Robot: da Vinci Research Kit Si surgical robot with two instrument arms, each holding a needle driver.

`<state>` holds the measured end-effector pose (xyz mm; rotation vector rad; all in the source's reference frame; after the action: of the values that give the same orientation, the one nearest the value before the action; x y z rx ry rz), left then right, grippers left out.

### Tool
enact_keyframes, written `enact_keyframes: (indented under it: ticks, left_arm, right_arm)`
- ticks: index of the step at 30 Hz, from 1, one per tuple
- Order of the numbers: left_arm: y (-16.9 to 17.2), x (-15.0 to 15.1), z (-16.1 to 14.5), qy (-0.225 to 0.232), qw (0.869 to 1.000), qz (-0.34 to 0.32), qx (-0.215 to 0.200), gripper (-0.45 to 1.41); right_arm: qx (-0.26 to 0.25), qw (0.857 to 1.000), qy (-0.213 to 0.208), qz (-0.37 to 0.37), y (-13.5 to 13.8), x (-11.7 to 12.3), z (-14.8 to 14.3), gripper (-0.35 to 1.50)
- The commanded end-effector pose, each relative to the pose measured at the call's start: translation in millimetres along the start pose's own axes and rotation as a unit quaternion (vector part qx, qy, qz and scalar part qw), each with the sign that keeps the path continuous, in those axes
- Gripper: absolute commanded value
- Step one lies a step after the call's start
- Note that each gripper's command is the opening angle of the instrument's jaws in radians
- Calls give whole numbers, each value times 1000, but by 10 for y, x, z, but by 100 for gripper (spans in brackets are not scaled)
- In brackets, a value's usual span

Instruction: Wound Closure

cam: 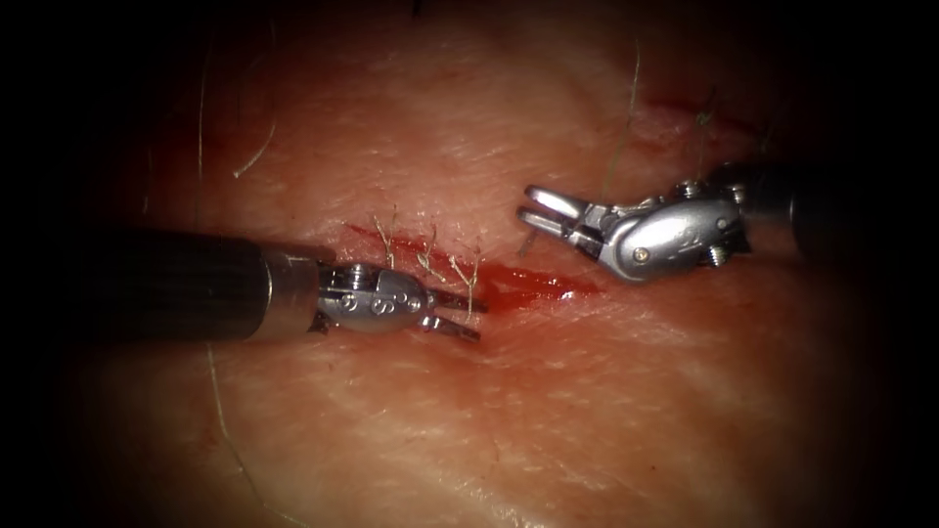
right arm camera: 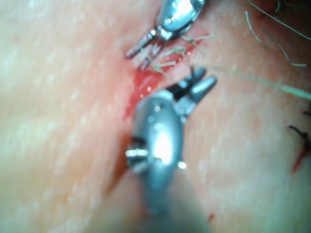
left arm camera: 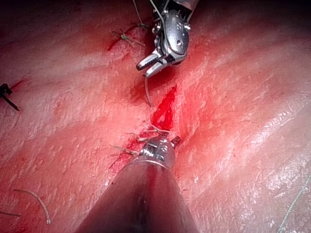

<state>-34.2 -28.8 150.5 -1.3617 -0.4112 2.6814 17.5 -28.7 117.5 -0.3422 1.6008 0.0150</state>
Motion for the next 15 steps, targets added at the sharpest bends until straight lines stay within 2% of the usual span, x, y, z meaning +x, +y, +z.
enact_keyframes:
  ticks: [1,3,10,15]
  left_arm:
    - [2,-2,9,0,1000,0,-1,27]
    - [2,-2,9,0,1000,0,-1,27]
    - [1,-3,8,0,1000,0,-2,27]
    - [1,-3,8,0,1000,0,-2,27]
  right_arm:
    - [2,1000,2,0,-3,-4,7,-35]
    - [3,1000,6,3,-4,-5,9,-35]
    - [12,998,10,-61,-2,-5,13,-35]
    - [18,998,14,-63,-3,-5,13,-35]
